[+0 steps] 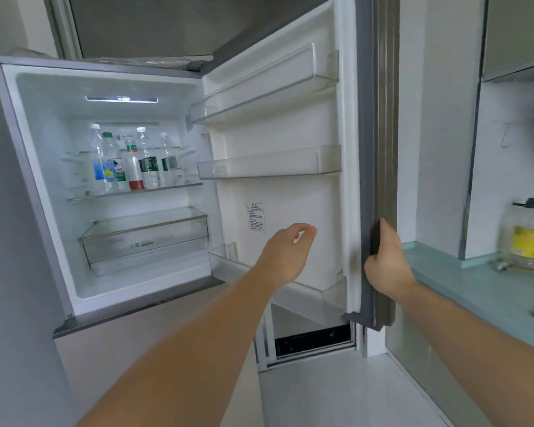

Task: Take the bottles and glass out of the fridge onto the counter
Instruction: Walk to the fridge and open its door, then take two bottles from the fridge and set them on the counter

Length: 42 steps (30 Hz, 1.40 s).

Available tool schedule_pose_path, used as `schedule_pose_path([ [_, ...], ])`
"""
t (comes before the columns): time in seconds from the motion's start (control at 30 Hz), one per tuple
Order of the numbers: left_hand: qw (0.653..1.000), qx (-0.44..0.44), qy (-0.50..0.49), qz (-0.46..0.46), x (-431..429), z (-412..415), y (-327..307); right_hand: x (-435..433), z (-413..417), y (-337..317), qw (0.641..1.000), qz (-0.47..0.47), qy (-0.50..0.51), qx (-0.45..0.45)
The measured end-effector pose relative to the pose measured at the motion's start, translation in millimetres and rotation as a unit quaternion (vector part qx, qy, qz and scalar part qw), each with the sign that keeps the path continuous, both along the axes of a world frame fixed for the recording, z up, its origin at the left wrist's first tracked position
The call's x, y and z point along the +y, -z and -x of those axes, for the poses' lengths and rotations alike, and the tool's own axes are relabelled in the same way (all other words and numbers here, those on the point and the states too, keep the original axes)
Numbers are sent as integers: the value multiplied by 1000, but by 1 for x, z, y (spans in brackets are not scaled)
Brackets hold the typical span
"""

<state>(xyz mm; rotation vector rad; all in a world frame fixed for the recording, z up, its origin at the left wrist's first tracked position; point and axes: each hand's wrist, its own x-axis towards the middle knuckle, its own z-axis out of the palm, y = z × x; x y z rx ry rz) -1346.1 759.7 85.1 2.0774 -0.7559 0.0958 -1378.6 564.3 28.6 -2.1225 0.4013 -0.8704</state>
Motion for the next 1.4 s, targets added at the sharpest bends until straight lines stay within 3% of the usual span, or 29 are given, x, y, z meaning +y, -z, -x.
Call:
schedule_pose_path([
  [0.27,1000,8,-3,-19,-6,-36,4,-53,-11,-23,996,-70,-13,56],
  [0.57,999,25,-11,-28,-16,-52,12,-72,-20,-31,993,-103,-9,52],
  [0.67,999,28,-4,-18,-23,-51,11,-51,-18,-31,994,-91,36,-55],
  [0.77,1000,22,-6,-15,-28,-50,9,-22,-21,-26,994,-3,35,-104],
  [1.03,998,-4,-61,-1,19,-53,1,57,-49,-30,995,21,-85,-55],
  [1.4,974,-11,-226,16,207,-121,-8,208,-157,-44,975,6,-219,-29],
])
